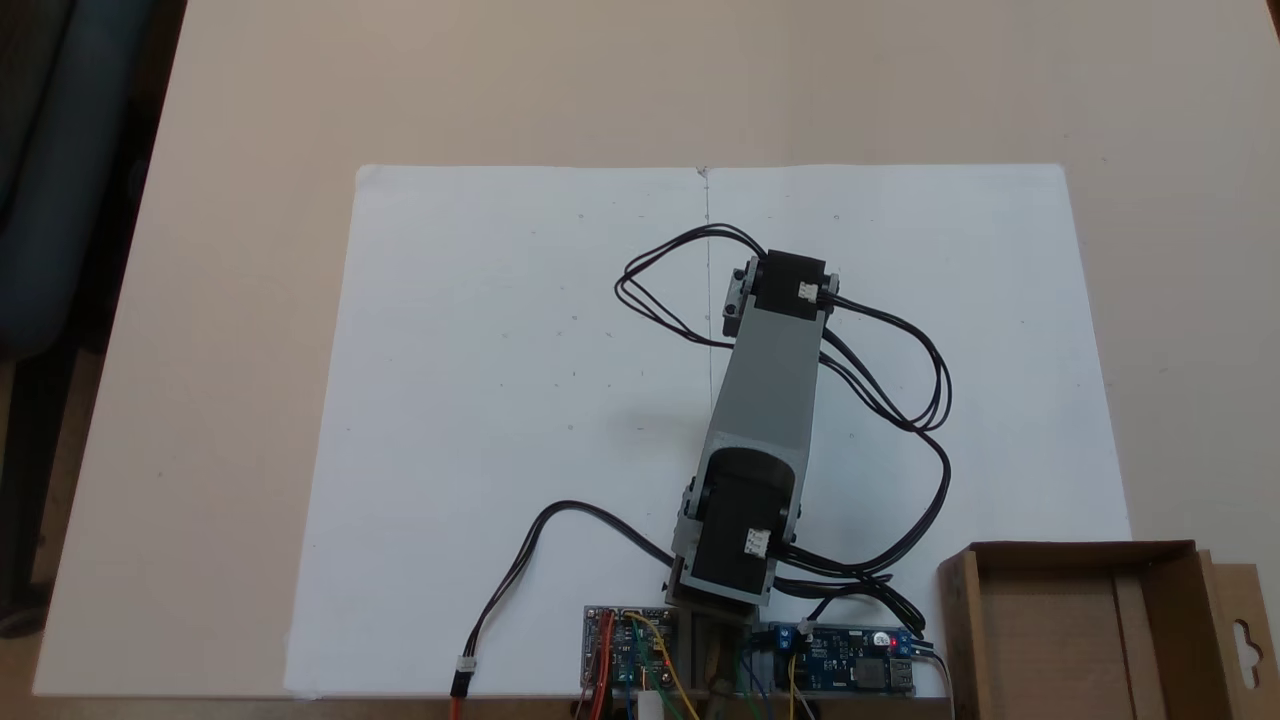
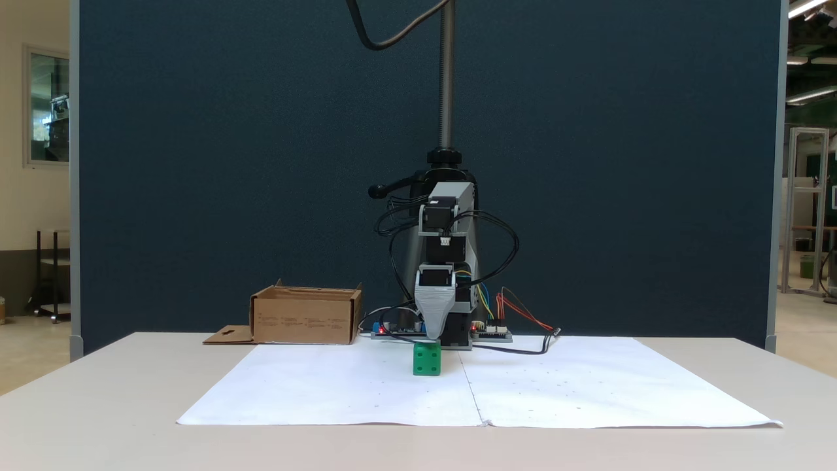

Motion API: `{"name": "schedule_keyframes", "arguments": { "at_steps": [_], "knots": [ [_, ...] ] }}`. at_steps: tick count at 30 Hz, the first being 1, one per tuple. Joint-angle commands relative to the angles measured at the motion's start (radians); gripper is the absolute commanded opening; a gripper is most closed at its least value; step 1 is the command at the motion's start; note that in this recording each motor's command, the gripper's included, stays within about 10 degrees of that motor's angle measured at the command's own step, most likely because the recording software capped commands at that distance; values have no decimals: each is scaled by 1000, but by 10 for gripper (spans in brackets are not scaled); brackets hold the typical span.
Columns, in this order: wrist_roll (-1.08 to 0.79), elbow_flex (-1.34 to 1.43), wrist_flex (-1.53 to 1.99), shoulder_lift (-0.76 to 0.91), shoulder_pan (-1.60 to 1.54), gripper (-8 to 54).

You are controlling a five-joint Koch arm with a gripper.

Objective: Grasp a green dice and put it in the bin.

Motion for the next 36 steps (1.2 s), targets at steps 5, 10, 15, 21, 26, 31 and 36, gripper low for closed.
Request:
{"name": "schedule_keyframes", "arguments": {
  "at_steps": [5, 10, 15, 21, 26, 31, 36],
  "knots": [
    [-166, -11, -17, -5, 18, 452],
    [-169, -12, -35, -21, 25, 452],
    [-169, -12, -66, -38, 25, 447],
    [-167, -14, -95, -60, 35, 446],
    [-167, -12, -107, -74, 40, 445],
    [-166, -12, -109, -77, 49, 445],
    [-164, -12, -115, -94, 49, 444]
  ]
}}
